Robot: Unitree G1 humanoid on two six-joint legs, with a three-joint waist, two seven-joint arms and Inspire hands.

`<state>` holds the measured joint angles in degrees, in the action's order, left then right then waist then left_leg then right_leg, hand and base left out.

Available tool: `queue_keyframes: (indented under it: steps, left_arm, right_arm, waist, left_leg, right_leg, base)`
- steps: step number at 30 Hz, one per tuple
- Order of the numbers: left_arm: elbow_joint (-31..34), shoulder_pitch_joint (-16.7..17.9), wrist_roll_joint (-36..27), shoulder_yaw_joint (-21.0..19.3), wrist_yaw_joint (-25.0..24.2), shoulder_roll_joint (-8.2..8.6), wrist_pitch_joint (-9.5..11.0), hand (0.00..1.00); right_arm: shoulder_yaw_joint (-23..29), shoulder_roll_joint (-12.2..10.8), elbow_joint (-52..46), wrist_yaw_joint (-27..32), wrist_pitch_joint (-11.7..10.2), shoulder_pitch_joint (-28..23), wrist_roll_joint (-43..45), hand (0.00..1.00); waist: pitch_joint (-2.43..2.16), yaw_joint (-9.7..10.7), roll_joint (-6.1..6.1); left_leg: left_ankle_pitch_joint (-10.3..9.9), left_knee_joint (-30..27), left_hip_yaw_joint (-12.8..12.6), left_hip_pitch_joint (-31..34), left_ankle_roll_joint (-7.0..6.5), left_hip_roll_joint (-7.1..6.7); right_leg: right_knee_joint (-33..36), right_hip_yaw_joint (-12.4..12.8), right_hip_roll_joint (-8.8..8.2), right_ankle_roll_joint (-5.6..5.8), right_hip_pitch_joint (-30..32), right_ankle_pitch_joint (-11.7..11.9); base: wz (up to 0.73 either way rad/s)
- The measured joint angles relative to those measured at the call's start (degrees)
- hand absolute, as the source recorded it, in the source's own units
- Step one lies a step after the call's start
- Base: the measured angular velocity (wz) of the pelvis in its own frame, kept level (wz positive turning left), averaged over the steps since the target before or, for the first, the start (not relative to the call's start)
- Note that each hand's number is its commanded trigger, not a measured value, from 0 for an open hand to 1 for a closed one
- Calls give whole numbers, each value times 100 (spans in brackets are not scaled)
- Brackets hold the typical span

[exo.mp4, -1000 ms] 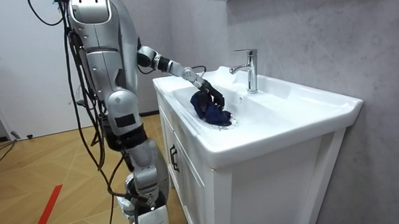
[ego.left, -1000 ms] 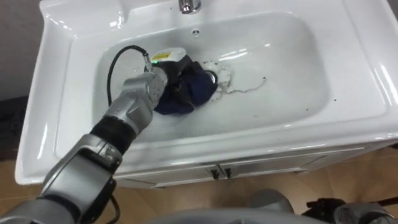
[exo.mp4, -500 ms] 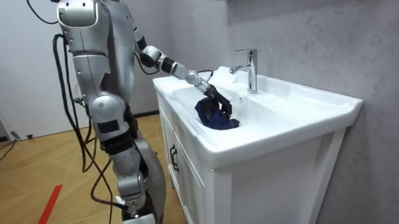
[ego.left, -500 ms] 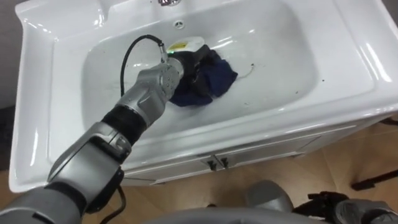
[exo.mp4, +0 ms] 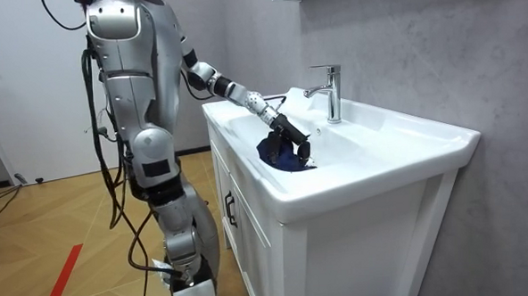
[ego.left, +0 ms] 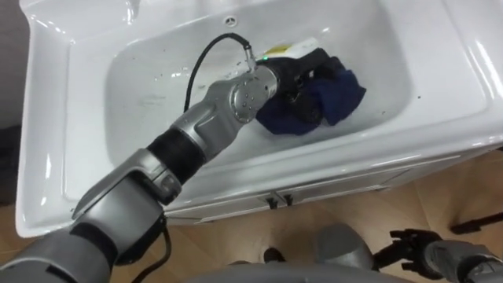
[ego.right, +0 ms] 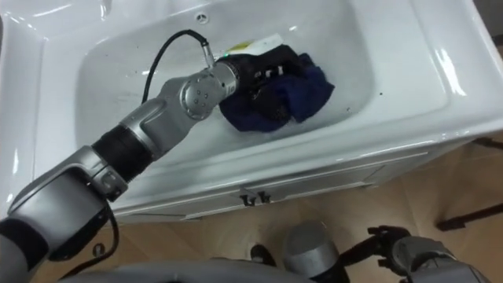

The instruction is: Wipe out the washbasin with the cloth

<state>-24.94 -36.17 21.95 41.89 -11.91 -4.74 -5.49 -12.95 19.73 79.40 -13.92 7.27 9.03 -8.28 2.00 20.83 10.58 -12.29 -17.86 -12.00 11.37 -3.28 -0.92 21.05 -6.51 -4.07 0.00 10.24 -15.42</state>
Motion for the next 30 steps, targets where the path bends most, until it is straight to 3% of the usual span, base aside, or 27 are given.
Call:
queue_keyframes:
  steps: [5,12,15,19,25,30]
  left_arm:
    - [351,1,-10,4,-2,80,319,100]
    - [399,5,14,0,-2,78,367,100]
    - [327,47,27,-12,33,-3,518,100]
    - [-368,106,183,-70,186,-43,643,100]
    - [-1787,78,651,-807,694,-70,985,100]
    - [-2856,-107,1211,-1430,1220,-168,1027,100]
  right_arm:
    - [11,-1,88,6,-32,-21,-266,0]
    - [16,-44,108,35,-26,-22,-515,0]
    - [16,-48,107,56,-24,-18,-559,0]
    - [38,-92,79,-6,-15,6,-579,0]
    - [196,-136,67,-114,17,166,-677,0]
    - [312,-165,32,-100,36,251,-756,0]
  waist:
    - [23,-9,-32]
    - [94,-98,-135]
    - [106,-163,-170]
    - [91,-235,-299]
    - [61,-231,-362]
    - [89,-266,-403]
  left_leg:
    - [0,16,1,-18,0,-9]
    - [0,29,-6,10,0,-14]
    - [0,39,-8,33,0,-16]
    - [0,33,-16,22,1,-4]
    - [0,-37,-32,6,1,20]
    - [-1,-191,-56,46,0,43]
  right_leg:
    - [-21,-13,0,2,-22,1]
    - [-34,5,10,1,42,-18]
    - [-25,13,5,0,80,-18]
    - [85,-13,11,-2,96,-15]
    - [108,-8,31,-20,54,3]
    - [236,70,50,-29,104,0]
  base:
    - [0]
    - [-1]
    - [-5]
    - [1]
    - [1]
    - [-4]
